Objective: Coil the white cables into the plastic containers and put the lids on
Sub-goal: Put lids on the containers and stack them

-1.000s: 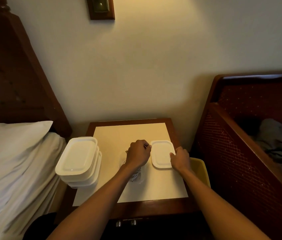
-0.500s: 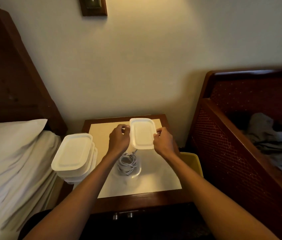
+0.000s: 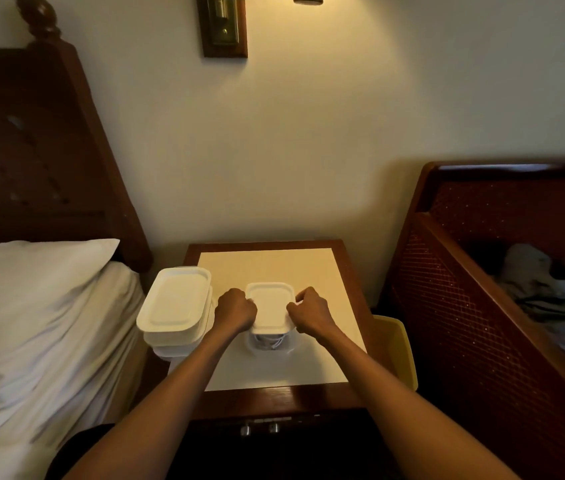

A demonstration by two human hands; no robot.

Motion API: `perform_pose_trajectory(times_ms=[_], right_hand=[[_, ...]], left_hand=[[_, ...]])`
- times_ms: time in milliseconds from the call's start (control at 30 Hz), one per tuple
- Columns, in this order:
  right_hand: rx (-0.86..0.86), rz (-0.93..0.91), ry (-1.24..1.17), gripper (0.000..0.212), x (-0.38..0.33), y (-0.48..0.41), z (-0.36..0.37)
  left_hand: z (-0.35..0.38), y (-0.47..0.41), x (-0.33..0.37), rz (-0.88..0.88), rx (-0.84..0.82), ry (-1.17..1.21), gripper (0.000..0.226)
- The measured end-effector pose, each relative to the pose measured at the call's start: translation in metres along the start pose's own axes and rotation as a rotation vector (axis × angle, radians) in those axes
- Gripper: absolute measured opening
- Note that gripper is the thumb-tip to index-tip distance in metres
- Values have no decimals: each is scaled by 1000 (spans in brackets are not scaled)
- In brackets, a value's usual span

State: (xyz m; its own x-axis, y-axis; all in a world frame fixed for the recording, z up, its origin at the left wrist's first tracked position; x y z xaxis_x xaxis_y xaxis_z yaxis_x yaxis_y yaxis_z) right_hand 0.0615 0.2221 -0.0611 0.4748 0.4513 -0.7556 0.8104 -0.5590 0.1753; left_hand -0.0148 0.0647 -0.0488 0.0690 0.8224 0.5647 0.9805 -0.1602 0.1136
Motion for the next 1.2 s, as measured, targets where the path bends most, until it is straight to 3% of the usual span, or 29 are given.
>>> perform_pose_trajectory(times_ms=[167,267,367,567,967,1200], right_hand=[[27,11,27,28,19,0,3],[55,27,54,40,22,0,1],[37,57,90,39,27,-5,4],[-17,148,-129,12,32,-13,18],[-184,208,-254,15,29,-12,25],[-1,113,36,34,23,1,33]], left_hand=[[9,7,-2,16,-23,-58,26],[9,10,-4,47,-22,-69,47],[9,8,-5,66,-33,-59,54],[16,6,-6,65,-27,-97,54],[28,7,-16,168,-22,-211,55],[33,16,-24,141,38,-130,51]])
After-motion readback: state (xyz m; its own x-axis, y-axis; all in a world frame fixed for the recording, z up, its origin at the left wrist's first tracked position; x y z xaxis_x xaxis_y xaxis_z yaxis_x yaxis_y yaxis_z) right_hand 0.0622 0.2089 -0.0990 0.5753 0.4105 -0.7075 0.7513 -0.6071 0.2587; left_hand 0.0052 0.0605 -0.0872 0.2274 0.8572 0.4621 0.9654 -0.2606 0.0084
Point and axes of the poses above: each hand's wrist, its own y-axis away from the middle knuckle, its own z-axis out of the palm, x = y × z, the point moved 5 cm from there along -y, towards the middle knuckle, and after that the axes turned 4 degrees about x, right-handed, at the moved point
